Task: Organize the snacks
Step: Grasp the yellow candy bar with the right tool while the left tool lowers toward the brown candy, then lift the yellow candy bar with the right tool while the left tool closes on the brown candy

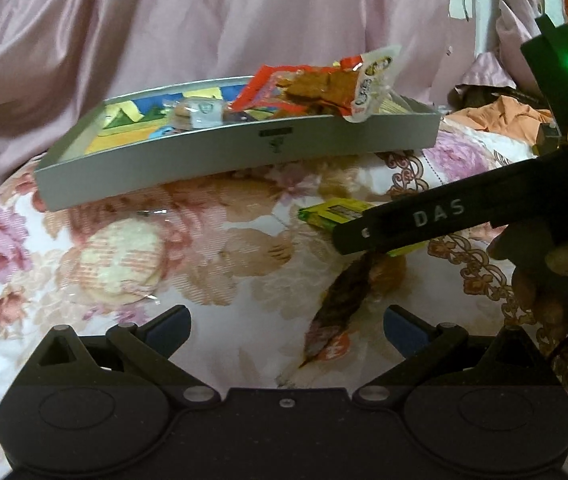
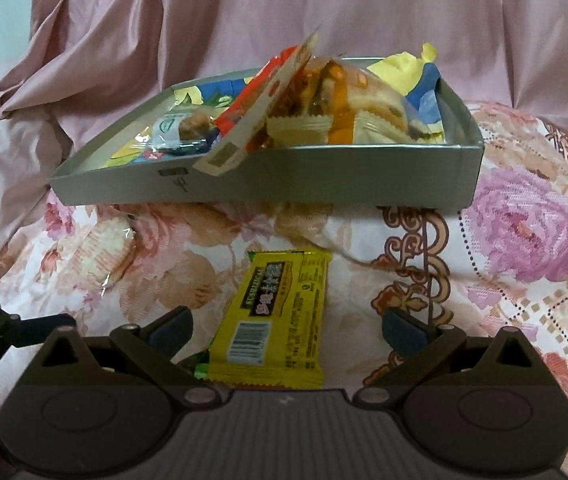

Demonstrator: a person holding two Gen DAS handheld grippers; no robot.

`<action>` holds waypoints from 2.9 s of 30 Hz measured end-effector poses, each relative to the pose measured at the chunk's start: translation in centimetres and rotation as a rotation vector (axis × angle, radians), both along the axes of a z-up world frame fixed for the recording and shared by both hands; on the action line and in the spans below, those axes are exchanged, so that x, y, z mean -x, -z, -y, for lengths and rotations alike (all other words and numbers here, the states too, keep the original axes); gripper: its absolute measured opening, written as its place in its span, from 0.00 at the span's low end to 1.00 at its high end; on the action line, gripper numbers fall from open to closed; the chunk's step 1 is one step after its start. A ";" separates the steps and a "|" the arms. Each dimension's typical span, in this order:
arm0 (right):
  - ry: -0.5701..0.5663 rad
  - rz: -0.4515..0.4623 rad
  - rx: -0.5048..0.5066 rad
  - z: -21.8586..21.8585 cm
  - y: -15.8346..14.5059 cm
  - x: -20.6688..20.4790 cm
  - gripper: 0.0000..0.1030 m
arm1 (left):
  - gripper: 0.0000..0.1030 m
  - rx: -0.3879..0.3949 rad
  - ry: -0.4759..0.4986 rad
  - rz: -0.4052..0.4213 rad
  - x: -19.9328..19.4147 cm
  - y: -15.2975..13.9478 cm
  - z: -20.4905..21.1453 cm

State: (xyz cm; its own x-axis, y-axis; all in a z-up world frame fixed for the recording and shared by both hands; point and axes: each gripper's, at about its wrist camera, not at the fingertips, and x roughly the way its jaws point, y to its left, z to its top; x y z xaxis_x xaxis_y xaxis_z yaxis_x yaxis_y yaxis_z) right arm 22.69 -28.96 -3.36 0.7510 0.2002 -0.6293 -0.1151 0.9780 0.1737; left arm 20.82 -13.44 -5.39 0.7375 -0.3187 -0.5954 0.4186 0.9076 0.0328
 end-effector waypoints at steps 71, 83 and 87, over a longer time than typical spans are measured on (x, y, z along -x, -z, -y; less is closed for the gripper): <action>-0.099 -0.055 -0.187 -0.4 0.0 0.3 0.49 | 0.45 -0.111 -0.018 -0.206 0.9 -0.5 -1.1; -0.178 0.040 -0.227 -1.1 -1.9 2.3 0.49 | 0.44 -0.131 -0.061 -0.174 3.6 -1.4 -2.5; -0.202 0.062 -0.218 -1.3 -2.3 2.9 0.49 | 0.44 -0.159 -0.068 -0.157 4.1 -1.8 -2.3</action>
